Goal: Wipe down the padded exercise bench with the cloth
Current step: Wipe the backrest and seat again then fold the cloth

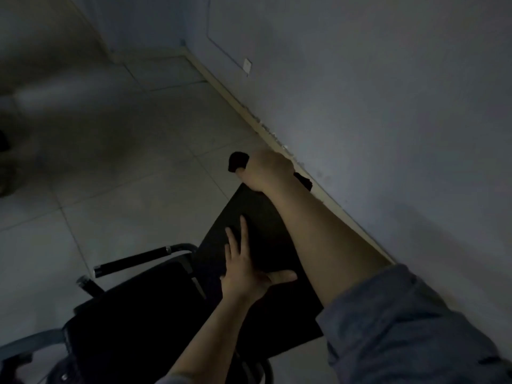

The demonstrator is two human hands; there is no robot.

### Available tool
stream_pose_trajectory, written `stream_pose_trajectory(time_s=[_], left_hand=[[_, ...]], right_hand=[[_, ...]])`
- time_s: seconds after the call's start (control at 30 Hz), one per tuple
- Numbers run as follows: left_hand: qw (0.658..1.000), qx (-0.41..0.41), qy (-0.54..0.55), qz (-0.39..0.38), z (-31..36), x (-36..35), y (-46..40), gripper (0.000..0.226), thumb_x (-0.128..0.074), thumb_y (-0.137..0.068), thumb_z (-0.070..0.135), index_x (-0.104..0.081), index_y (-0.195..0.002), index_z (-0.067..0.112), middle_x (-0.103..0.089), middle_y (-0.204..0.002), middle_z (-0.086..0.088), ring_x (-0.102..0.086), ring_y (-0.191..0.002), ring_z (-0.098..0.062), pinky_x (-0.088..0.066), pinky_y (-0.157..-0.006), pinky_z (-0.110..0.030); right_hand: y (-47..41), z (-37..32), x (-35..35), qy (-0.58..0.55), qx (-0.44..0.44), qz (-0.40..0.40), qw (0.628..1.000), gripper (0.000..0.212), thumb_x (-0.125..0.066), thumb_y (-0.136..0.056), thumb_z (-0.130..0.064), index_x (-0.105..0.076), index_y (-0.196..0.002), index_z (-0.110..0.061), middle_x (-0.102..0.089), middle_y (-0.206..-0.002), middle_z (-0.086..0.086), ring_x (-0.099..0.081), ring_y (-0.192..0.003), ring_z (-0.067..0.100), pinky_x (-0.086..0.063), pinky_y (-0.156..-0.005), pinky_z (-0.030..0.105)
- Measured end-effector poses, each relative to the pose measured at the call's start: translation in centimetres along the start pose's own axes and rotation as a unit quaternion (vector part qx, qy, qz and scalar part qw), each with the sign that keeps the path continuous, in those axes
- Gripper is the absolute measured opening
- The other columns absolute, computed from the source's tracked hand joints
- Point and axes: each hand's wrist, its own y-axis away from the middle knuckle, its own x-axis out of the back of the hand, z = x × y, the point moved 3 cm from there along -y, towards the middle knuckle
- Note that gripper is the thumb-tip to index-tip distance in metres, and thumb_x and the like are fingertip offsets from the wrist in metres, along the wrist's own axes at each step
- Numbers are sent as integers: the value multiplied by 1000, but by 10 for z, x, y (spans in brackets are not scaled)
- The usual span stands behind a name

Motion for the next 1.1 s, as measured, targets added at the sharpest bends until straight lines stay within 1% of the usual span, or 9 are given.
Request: stream_pose_trajectory(time_s=[0.07,0.17,0.37,0.47,0.57,0.67,0.83,0.97,1.1], left_hand=[[1000,6,-1,-2,1,2,1,141,-59,-10,89,36,-112,69,30,-153,6,10,-145,-26,-22,-107,-67],[1000,10,-12,-11,6,4,6,135,-63,-18,83,38,-107,70,30,-153,5,10,-146,-25,-18,-109,-66],[1000,-3,-7,-7,8,1,7,144,-73,-34,69,27,-135,51,25,-155,-3,8,-145,-33,-16,-112,-61],[1000,-18,22,9,1,-4,4,141,-82,-42,57,21,-137,53,24,-156,-1,6,-145,-33,-16,-113,-61],[998,-30,50,23,-5,-7,1,138,-85,-44,49,17,-137,56,25,-155,2,5,-145,-30,-17,-112,-61],[998,-39,33,33,-7,-10,-2,136,-86,-53,39,18,-140,49,25,-155,2,6,-146,-25,-13,-114,-51],[997,-60,33,45,-9,-15,-2,131,-84,-60,35,16,-143,44,24,-156,1,8,-145,-19,-15,-113,-45],[997,-57,31,45,-7,-14,0,131,-82,-59,40,19,-142,44,27,-155,-1,11,-145,-20,-11,-114,-46],[998,-54,26,35,0,-12,5,128,-82,-63,36,18,-144,39,27,-155,-4,12,-145,-23,-9,-114,-46]], right_hand=[[11,8,-1,-12,65,26,997,36,-44,-91,-47,-56,-94,-14,-60,-104,7,-57,-93,23,-48,-69,34],[75,48,-4,-60,86,63,992,62,-39,-92,-53,-28,-143,-19,-28,-151,4,-32,-136,25,-36,-106,49],[203,122,-31,-10,-36,306,951,64,-32,-91,-57,-49,-130,-9,-54,-135,10,-56,-118,29,-51,-91,44],[237,138,-76,-199,-108,398,889,69,-30,-89,-63,-34,-137,-13,-42,-142,9,-45,-127,26,-44,-97,38],[243,124,-139,-420,-218,405,783,83,-35,-83,-69,-23,-143,-12,-36,-146,12,-39,-131,16,-38,-107,34],[239,99,-191,-521,-265,393,709,88,-34,-79,-76,-29,-140,-12,-42,-138,5,-42,-124,8,-36,-97,10],[242,87,-239,-500,-303,361,726,101,-27,-77,-80,-29,-137,2,-48,-130,12,-48,-113,15,-42,-88,23],[254,69,-265,-501,-319,299,747,96,-28,-84,-69,-20,-142,7,-39,-140,15,-35,-125,6,-21,-93,-9],[266,71,-239,-536,-336,238,736,67,-42,-92,-45,-15,-147,-19,-35,-145,1,-36,-135,18,-29,-95,3]])
